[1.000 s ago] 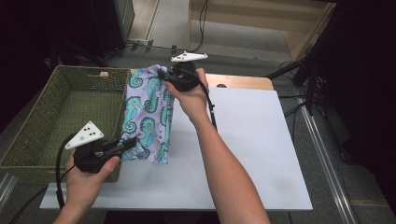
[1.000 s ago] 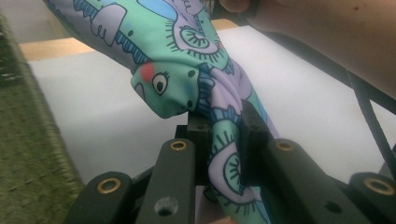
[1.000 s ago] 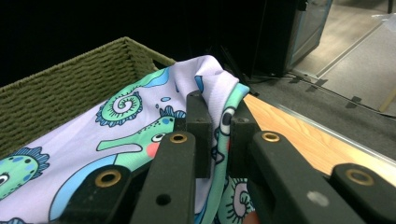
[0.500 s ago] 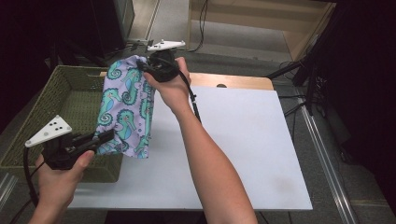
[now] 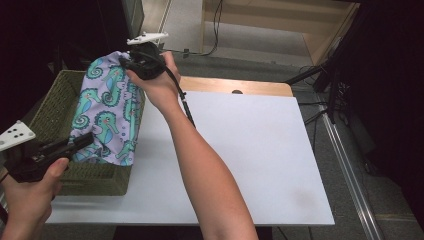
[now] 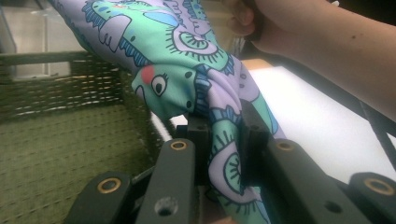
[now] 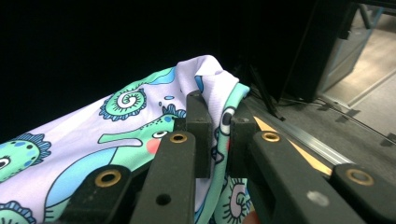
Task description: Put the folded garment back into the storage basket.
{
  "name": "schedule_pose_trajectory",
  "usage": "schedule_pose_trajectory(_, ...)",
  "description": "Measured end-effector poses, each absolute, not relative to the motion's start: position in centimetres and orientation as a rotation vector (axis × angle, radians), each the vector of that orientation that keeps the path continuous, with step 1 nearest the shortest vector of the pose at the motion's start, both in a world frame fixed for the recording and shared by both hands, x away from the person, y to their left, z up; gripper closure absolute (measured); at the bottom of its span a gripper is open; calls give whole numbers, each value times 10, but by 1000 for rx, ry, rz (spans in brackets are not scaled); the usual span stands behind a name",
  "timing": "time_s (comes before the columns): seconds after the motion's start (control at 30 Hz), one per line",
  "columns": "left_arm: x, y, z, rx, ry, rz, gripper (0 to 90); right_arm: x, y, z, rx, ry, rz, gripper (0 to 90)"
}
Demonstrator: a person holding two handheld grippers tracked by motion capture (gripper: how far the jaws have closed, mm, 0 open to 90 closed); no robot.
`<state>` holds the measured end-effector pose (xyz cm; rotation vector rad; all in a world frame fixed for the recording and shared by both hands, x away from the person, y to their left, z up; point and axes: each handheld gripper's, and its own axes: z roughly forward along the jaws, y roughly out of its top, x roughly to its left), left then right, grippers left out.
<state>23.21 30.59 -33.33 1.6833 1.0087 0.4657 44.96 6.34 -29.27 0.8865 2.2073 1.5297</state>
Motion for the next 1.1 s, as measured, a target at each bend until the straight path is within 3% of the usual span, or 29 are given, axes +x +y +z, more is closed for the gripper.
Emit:
schedule_pose_trajectory(0.73,226,375,-351,1625,1133,508,778,459,140,-316,843,2271,1569,810)
schedule_pose_trajectory(1.1,240,366,-380,1670,1141,402,776,465,135,-340,853,2299,1506,809)
